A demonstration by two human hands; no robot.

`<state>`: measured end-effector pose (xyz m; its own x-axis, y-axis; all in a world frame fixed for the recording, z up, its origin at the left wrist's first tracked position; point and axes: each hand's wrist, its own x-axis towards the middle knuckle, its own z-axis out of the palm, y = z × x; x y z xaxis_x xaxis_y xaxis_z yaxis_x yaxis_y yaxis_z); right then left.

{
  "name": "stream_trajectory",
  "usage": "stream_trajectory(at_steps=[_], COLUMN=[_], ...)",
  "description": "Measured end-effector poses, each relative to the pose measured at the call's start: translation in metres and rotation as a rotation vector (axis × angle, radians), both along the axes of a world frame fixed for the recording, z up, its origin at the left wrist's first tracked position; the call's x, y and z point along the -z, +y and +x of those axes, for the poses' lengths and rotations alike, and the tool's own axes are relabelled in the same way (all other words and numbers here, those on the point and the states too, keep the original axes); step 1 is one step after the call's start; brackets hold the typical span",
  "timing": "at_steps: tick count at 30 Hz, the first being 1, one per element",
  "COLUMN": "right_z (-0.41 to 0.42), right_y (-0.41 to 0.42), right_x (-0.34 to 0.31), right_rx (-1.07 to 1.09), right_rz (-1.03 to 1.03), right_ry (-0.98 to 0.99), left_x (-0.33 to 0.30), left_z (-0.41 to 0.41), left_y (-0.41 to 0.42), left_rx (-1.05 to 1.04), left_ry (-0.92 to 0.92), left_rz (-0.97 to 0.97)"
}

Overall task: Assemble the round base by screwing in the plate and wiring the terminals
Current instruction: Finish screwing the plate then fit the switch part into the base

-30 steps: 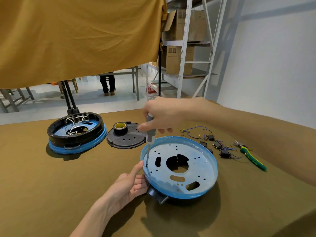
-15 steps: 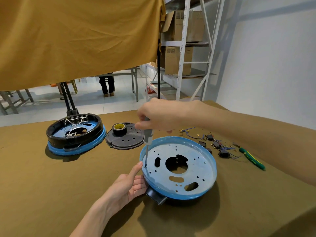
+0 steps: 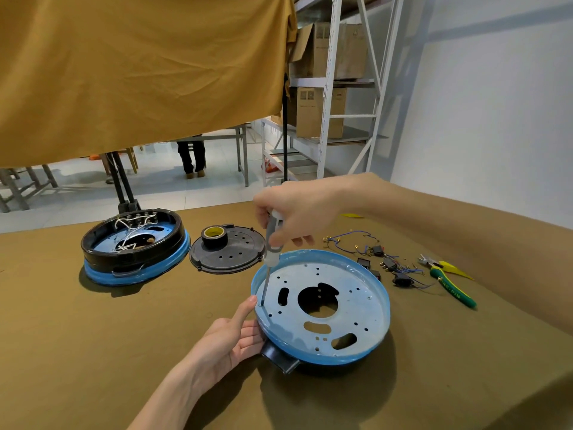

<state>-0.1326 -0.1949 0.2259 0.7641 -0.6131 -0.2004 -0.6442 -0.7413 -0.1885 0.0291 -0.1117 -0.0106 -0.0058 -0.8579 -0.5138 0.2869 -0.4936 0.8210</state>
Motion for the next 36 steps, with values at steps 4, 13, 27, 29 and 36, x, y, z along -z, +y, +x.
stream_trajectory(at_steps=[4, 13, 27, 29, 36], right_z=[0.01, 0.01, 0.005, 0.008, 0.005], right_y=[-0.003, -0.009, -0.007, -0.005, -0.003], right_x=[0.01, 0.013, 0.004, 0.012, -0.001], right_rx=[0.036, 0.026, -0.065, -0.044, -0.043], right_rz=[-0.18, -0.234, -0.071, -0.186, -0.046], right_ry=[-0.004, 0.009, -0.033, -0.074, 0.039], left_x=[-0.003, -0.007, -0.009, -0.009, -0.007], left_z=[-0.001, -0.003, -0.005, -0.005, -0.004], left_y=[0.002, 0.003, 0.003, 0.003, 0.003], left_rx=[0.005, 0.002, -0.022, -0.019, -0.008], left_ry=[0.002, 0.011, -0.001, -0.002, -0.007], left_rz=[0.003, 0.011, 0.011, 0.012, 0.002])
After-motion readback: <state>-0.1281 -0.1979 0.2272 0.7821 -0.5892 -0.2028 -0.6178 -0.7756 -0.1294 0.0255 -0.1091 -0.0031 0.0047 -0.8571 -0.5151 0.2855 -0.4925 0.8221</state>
